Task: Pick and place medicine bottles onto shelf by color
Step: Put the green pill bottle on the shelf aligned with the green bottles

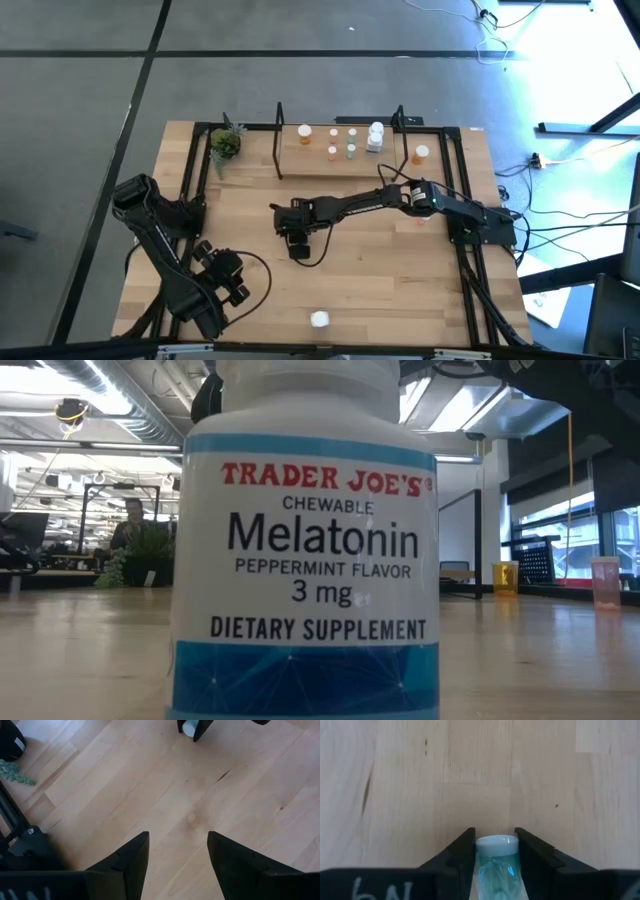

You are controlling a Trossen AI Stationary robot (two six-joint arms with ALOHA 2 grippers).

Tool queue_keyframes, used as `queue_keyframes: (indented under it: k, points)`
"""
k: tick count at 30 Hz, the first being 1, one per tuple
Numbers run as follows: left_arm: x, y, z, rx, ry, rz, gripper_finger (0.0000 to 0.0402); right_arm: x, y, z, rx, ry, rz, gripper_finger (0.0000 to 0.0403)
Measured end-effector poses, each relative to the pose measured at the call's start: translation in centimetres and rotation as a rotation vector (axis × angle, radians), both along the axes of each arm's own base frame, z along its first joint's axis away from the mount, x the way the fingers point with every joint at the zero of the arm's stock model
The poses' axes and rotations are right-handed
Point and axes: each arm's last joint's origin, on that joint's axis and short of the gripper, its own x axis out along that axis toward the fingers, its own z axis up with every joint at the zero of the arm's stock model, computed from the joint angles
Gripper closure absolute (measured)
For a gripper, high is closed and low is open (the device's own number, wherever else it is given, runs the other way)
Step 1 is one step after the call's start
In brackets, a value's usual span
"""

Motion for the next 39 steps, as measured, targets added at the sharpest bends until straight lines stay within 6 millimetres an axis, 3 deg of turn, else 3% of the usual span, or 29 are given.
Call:
queue_keyframes:
  k: [6, 15, 28, 39]
  points:
    - [0.0, 0.0, 0.0, 0.000, 0.000, 0.000, 0.0207, 0.0, 0.6, 0.7, -0.029, -0.026, 0.026, 0.0282]
    - [0.0, 0.0, 0.0, 0.000, 0.001, 0.000, 0.0207, -0.2, 1.9, 4.0, -0.090, -0.121, 0.062, 0.0277]
    - [-0.1, 0.1, 0.0, 0.019, 0.018, -0.012, 0.0207, -2.9, 6.0, 12.7, -0.222, -0.314, 0.048, 0.0275]
    - [0.2, 0.3, 0.2, 0.092, -0.006, -0.087, 0.0207, -7.9, 8.6, 19.1, -0.437, -0.399, -0.176, 0.0274]
